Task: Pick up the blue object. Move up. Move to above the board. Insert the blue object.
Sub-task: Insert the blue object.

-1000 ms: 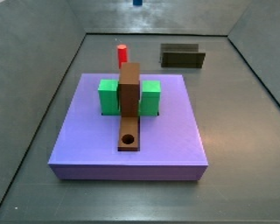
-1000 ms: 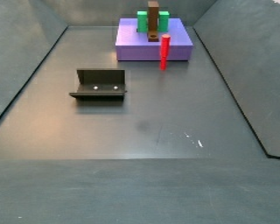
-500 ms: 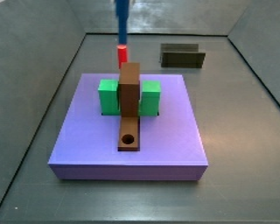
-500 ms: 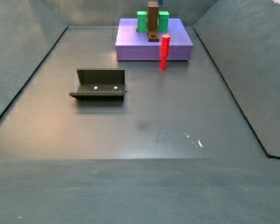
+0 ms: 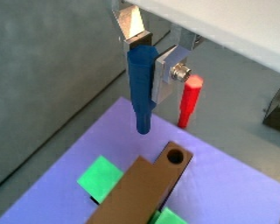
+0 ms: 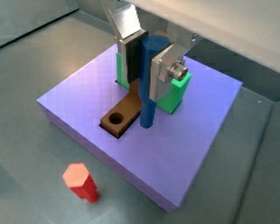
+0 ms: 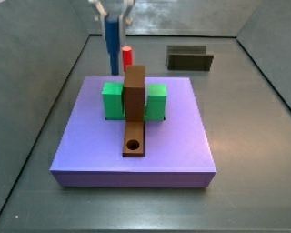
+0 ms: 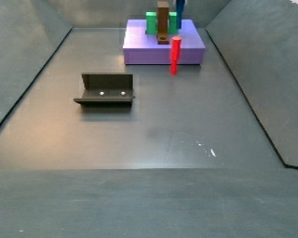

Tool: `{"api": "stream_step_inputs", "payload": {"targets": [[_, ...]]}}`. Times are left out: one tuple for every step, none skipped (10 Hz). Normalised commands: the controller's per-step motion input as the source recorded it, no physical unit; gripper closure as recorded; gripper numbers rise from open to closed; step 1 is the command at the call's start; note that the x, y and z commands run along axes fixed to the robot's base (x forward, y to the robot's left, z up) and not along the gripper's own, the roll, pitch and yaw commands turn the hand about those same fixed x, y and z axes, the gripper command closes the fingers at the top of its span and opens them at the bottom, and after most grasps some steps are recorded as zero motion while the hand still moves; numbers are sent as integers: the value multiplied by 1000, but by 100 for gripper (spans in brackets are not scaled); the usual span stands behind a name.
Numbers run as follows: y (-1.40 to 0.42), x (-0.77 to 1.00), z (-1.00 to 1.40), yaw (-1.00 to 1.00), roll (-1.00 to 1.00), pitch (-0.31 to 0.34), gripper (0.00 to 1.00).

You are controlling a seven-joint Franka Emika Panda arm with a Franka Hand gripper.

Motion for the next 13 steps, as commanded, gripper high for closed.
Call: {"api": "stream_step_inputs", "payload": {"targets": [[0, 746, 0, 351, 20, 7, 100], [0, 697, 0, 489, 66, 0, 100], [0, 729, 0, 463, 101, 0, 100], [0, 449, -31, 254, 233, 0, 100], [0, 337, -97, 149, 303, 0, 100], [0, 234, -163, 54, 384, 23, 100], [46, 0, -291, 43, 337, 0, 100], [40, -123, -391, -117, 40, 3, 100], [54, -186, -280, -157, -61, 0, 100], [83, -177, -80, -186, -186, 0, 100], [83, 0, -77, -169, -271, 0, 100], [34, 54, -137, -160, -294, 0, 100], [26, 151, -163, -143, -271, 0, 100]]}}
